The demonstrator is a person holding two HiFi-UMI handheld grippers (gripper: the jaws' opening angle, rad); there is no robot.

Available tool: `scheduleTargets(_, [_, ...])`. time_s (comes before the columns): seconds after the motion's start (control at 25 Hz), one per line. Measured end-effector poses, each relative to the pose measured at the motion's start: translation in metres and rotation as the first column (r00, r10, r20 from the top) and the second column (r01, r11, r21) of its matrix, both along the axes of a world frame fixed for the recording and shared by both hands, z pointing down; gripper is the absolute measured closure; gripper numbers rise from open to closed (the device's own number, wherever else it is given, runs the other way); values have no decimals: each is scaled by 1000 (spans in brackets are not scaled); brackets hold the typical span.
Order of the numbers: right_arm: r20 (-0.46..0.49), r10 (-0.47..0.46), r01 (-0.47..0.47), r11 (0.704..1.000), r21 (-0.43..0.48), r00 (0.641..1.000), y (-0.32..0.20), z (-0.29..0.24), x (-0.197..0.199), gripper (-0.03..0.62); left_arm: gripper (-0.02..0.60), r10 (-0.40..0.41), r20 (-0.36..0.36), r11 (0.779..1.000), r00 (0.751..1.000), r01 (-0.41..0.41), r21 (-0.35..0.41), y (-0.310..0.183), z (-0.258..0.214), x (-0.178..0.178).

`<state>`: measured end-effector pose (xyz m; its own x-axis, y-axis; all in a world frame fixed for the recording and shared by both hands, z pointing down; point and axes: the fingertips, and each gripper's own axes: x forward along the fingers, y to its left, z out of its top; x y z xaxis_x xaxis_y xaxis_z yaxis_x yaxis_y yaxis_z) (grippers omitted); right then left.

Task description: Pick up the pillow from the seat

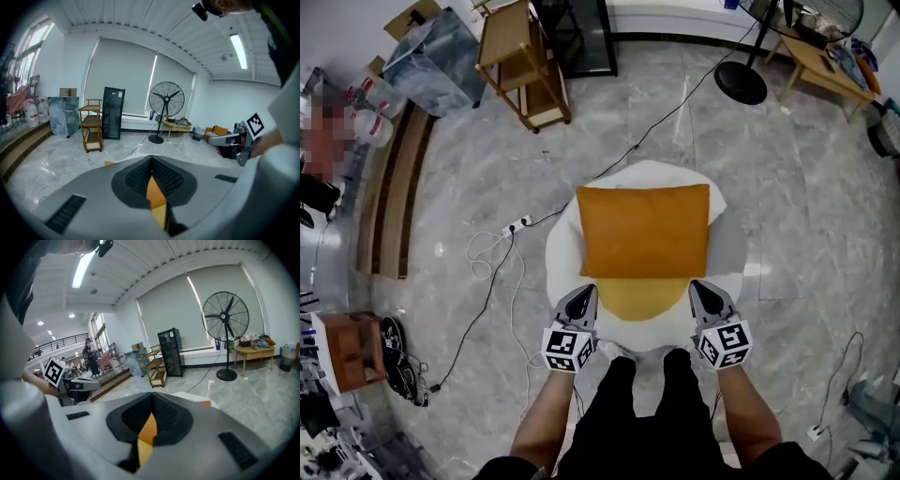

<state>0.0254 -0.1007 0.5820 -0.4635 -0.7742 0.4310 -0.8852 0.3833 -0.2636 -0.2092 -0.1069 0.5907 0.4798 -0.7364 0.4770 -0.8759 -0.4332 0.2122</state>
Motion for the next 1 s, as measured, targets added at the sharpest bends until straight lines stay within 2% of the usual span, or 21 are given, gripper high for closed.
scheduleTargets(0.12, [3, 19, -19, 999, -50, 1000, -2, 35, 8, 586, 569, -12, 15, 999, 1000, 13, -37, -7, 33, -1])
scheduleTargets(0.24, [9, 19, -18, 995, -103, 1000, -5, 75, 16, 584, 569, -50, -3, 997, 999, 50, -62, -18, 60, -2])
scheduleTargets(0.36, [26, 3, 1, 987, -158, 1000, -8, 117, 15, 517, 569, -109, -15, 990, 994, 108, -86, -27, 90, -12])
scheduleTargets(0.4, [31, 6, 0, 985, -173, 1000, -9, 130, 14, 479, 569, -119, -5, 988, 993, 118, -94, -28, 100, -17])
scheduleTargets(0.44, [31, 13, -7, 983, -186, 999, -11, 141, 14, 405, 568, -118, 10, 987, 993, 119, -106, -28, 110, -20])
scheduleTargets(0.48, [30, 26, -19, 980, -197, 999, -14, 151, 15, 322, 519, -108, 19, 987, 994, 110, -121, -28, 120, -21])
scheduleTargets(0.56, [31, 61, -53, 976, -213, 998, -22, 169, 21, 208, 294, -89, 18, 984, 996, 91, -152, -30, 140, -19])
scheduleTargets(0.68, [45, 104, -91, 970, -225, 994, -37, 194, 27, 37, 142, -92, 38, 980, 995, 97, -175, -38, 169, -23])
scheduleTargets(0.72, [46, 114, -100, 966, -240, 992, -40, 205, 29, 6, 101, -88, 51, 977, 995, 96, -191, -38, 182, -24])
scheduleTargets(0.88, [14, 129, -118, 940, -320, 992, -42, 255, 46, 5, -15, -76, 62, 955, 995, 90, -281, -39, 235, -23])
scheduleTargets(1.0, [-3, 145, -136, 920, -367, 989, -46, 294, 60, 5, -15, -80, 70, 941, 994, 98, -324, -48, 271, -29])
